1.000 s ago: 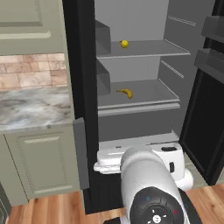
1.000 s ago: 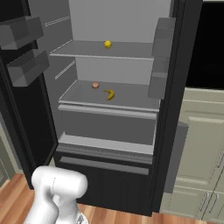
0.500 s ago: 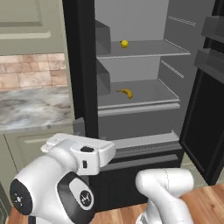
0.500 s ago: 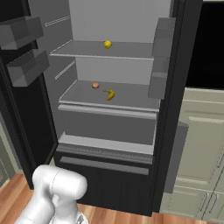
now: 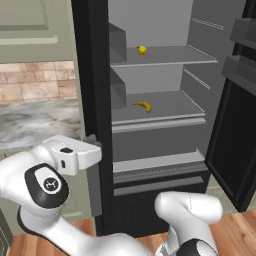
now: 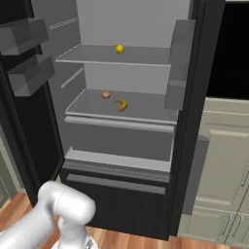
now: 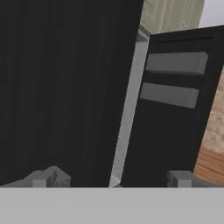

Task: Place the banana in the correct fridge rack based on whether it is a fruit or vegetable. Finally, close the fridge door.

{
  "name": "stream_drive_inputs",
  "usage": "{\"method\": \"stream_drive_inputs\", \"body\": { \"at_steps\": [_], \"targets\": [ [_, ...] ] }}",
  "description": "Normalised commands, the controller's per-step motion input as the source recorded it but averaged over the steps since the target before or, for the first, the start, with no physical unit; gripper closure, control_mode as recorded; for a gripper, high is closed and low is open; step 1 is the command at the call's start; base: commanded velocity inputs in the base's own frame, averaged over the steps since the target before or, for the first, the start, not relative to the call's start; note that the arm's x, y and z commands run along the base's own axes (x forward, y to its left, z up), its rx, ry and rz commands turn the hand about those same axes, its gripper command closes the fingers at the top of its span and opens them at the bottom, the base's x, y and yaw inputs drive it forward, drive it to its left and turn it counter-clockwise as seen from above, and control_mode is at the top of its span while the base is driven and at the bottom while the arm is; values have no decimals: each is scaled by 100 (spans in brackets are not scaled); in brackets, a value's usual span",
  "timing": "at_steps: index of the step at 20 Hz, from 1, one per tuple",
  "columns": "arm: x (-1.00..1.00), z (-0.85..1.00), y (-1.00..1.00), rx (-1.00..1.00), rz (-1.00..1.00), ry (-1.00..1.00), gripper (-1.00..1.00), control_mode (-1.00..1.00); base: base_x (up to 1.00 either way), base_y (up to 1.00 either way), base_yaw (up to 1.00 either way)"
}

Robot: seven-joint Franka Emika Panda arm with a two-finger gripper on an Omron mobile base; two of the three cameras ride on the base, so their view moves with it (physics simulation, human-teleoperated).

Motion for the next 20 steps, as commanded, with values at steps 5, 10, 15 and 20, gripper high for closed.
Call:
{"method": "stream_drive_inputs", "body": {
  "at_steps": [5,10,15,20],
  "targets": [
    [91,-16,3,-4,-9,-1,-100,-100,0,0,0],
    [56,2,-31,1,-1,0,-100,-100,0,0,0],
    [5,24,-100,4,1,-3,-100,-100,0,0,0],
    [48,29,-98,3,0,0,-100,-100,0,0,0]
  ]
}}
